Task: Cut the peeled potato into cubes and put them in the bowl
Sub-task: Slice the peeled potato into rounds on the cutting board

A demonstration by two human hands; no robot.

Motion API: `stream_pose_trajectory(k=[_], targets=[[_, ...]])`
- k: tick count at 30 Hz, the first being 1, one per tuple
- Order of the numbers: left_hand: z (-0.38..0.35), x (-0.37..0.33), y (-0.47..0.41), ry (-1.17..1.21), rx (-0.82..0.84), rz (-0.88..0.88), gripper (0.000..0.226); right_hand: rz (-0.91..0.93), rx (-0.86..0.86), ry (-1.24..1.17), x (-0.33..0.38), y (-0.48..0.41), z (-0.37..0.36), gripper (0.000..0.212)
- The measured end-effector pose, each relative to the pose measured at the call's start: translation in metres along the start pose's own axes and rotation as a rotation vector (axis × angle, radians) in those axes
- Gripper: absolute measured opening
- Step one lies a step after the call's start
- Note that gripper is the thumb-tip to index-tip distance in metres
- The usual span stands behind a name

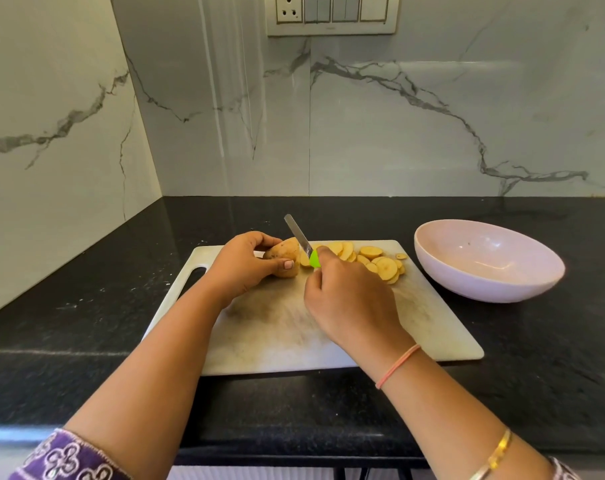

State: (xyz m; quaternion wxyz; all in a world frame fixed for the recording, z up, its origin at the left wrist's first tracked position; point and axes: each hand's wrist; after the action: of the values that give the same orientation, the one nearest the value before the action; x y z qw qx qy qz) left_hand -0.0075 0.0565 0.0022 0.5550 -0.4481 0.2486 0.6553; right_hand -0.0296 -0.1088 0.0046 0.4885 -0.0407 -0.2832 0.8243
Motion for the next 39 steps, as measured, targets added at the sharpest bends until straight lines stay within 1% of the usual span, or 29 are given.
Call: stream_pose_trajectory(k=[4, 8, 12, 16, 20, 23, 25, 26, 29, 30, 32, 35, 39], targets=[[0.001, 0.000, -0.001, 0.029, -0.001, -0.016, 0.040, 0.009, -0.004, 0.044, 0.003, -0.001, -0.003, 0.038], [0.000, 0.001, 0.000, 0.052, 0.005, 0.003, 0.040, 0.003, -0.020, 0.100, 0.007, 0.005, -0.006, 0.047], [0.002, 0.003, 0.000, 0.085, 0.008, 0.016, 0.037, 0.000, 0.031, 0.169, 0.016, 0.009, -0.009, 0.056], [0.003, 0.003, 0.001, 0.061, -0.006, -0.006, 0.036, -0.007, 0.069, 0.219, 0.024, 0.011, -0.010, 0.058], [0.003, 0.003, 0.001, 0.067, -0.004, 0.004, 0.040, -0.003, 0.087, 0.178, 0.023, 0.013, -0.011, 0.057], [0.003, 0.004, 0.001, 0.078, -0.001, 0.015, 0.038, 0.015, 0.103, 0.167, 0.023, 0.012, -0.007, 0.057], [0.003, 0.005, 0.001, 0.086, 0.000, 0.018, 0.036, 0.027, 0.100, 0.172, 0.023, 0.008, -0.003, 0.053], [0.004, 0.005, 0.002, 0.090, 0.002, 0.019, 0.036, 0.026, 0.107, 0.167, 0.024, 0.004, 0.001, 0.046], [0.005, 0.003, 0.003, 0.110, 0.005, 0.017, 0.030, -0.001, 0.199, 0.117, 0.028, -0.013, 0.020, 0.013], [0.005, 0.003, 0.003, 0.111, 0.006, 0.011, 0.027, -0.012, 0.232, 0.104, 0.029, -0.018, 0.028, 0.008], [0.006, 0.003, 0.004, 0.106, 0.011, -0.007, 0.026, -0.025, 0.282, 0.077, 0.030, -0.029, 0.041, 0.015], [0.006, 0.003, 0.004, 0.107, 0.017, -0.023, 0.028, -0.012, 0.339, 0.086, 0.030, -0.041, 0.054, 0.016], [0.008, 0.003, 0.004, 0.106, 0.025, -0.024, 0.030, -0.013, 0.401, 0.121, 0.035, -0.049, 0.058, 0.025]])
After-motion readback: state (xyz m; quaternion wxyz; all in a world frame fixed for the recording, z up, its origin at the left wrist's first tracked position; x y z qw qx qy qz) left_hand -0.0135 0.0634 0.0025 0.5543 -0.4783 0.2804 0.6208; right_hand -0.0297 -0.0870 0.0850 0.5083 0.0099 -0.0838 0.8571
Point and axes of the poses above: each hand's wrist, its own y-axis away from the middle knuckle, its own z-axis out of the back of the hand, x = y × z, and after that the axes turned 6 degrees about y, right-handed
